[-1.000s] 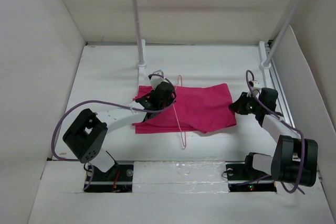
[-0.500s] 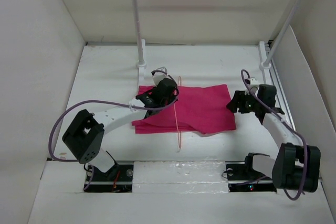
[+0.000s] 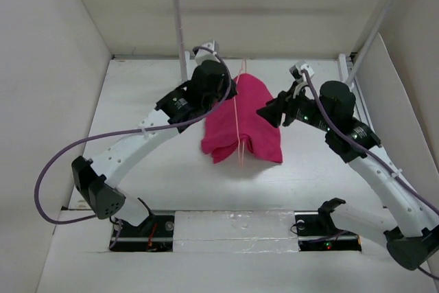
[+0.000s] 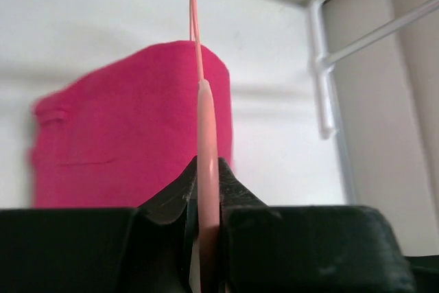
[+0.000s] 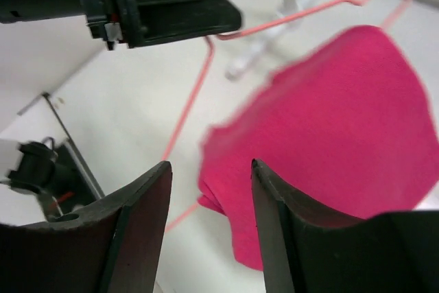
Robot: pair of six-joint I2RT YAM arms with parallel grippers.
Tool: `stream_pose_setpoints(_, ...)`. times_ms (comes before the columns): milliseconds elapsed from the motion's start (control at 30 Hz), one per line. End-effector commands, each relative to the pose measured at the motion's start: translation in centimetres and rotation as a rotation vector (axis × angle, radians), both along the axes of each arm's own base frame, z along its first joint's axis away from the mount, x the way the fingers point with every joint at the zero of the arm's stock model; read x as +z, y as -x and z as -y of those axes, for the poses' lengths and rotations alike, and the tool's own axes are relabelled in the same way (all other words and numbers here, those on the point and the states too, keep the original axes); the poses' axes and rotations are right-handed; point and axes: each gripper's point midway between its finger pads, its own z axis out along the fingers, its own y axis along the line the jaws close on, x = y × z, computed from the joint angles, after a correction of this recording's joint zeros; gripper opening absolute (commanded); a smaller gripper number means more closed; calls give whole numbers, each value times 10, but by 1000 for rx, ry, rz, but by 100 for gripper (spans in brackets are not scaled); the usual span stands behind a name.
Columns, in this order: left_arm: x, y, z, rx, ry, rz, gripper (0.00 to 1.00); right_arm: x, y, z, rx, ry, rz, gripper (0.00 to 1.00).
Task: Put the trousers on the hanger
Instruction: Place trousers on hanger
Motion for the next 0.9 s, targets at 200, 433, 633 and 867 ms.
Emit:
stream_pose_setpoints(200, 193, -4, -5, -64, 199, 301, 0, 127, 25, -59, 75, -216, 24, 78)
stream_pose_setpoints(433, 196, -5, 7, -103, 212, 290, 0, 99, 8, -82, 68, -252, -74, 79)
stream_pose_setpoints(633, 181, -4, 10, -117, 193, 262, 0, 51, 1, -104, 76, -286, -168, 62)
stream_pose_setpoints(867, 169, -1, 8, -125, 181, 244, 0, 26, -4, -117, 75, -328, -216, 53)
